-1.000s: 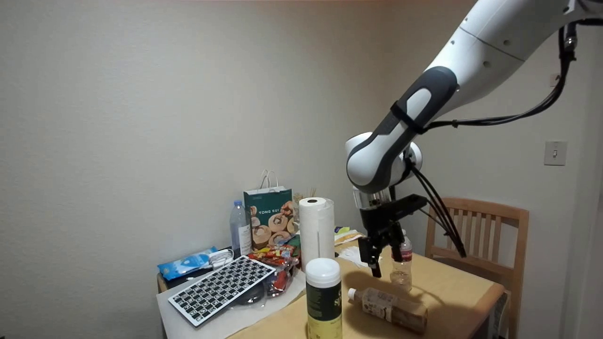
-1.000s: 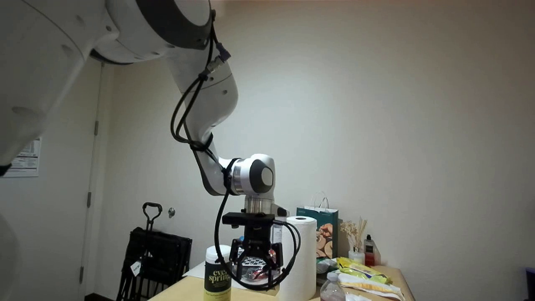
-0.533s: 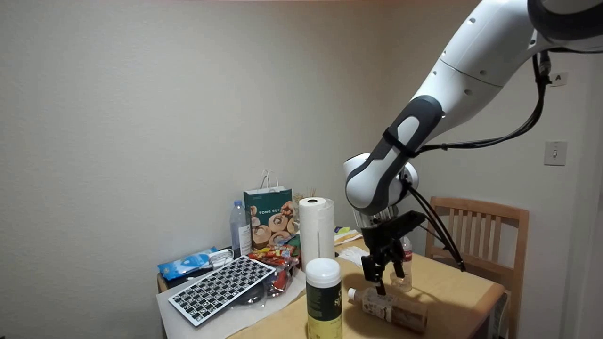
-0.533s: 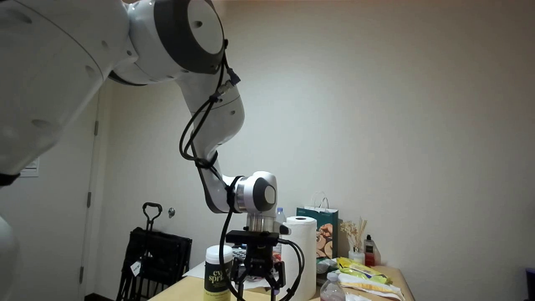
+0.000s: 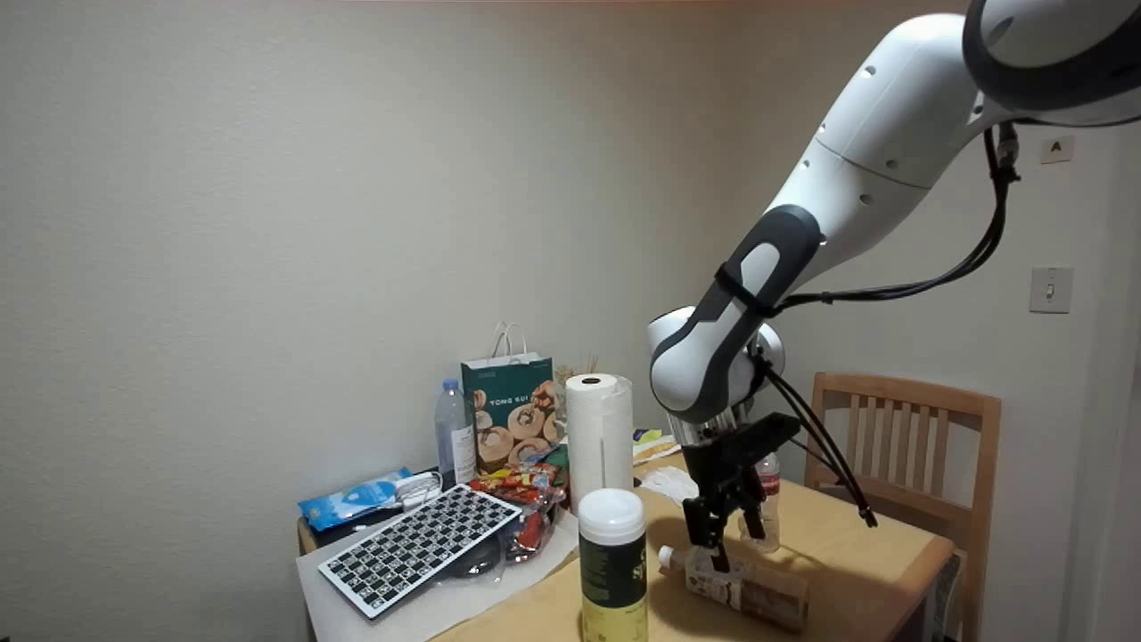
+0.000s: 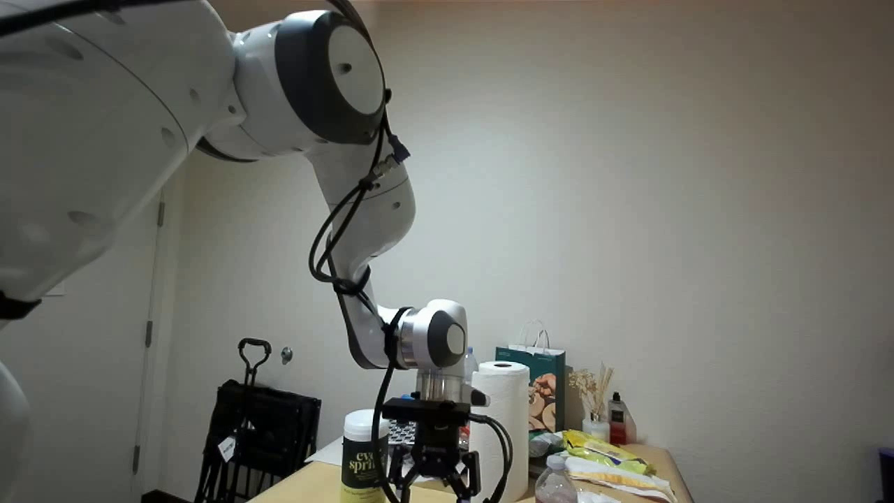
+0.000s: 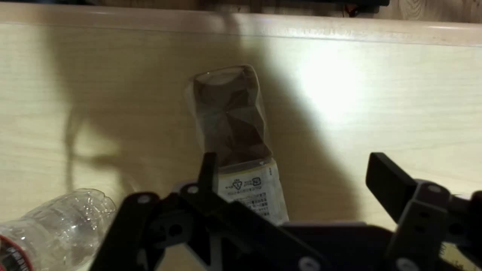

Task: Make the bottle lay on the table and then make it sit upright.

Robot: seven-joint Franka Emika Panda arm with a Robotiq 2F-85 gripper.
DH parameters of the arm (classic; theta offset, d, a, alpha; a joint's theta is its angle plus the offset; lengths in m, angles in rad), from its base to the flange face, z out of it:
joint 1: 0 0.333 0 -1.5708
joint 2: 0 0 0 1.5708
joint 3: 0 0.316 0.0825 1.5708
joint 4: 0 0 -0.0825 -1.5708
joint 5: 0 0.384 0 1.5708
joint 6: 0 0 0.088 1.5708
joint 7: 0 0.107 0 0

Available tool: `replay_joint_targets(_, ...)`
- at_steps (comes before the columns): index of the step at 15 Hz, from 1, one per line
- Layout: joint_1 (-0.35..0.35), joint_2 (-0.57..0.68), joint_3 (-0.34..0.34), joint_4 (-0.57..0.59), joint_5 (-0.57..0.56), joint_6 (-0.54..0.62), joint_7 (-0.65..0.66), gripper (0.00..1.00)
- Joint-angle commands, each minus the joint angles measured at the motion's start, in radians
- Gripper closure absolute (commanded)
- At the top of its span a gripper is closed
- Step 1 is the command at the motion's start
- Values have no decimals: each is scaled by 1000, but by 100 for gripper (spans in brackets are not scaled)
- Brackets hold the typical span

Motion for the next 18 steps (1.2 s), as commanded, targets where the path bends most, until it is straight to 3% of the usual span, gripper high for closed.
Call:
replay_joint_targets(1, -46, 145, 17, 118, 24, 19, -109, 0)
replay_joint_targets(5, -57, 249, 16, 233, -12, 30, -186, 0)
replay_joint_targets(6, -42, 211, 7, 184, -2, 16, -133, 0)
replay_joint_targets(12, -45, 255, 13, 240, -5, 12, -164, 0)
replay_joint_targets(13, -45, 254, 15, 239, -4, 5, -168, 25)
replay_joint_targets(14, -46, 254, 19, 237, -7, 8, -178, 26)
replay_joint_targets(18, -48, 255, 27, 235, -5, 17, -186, 53)
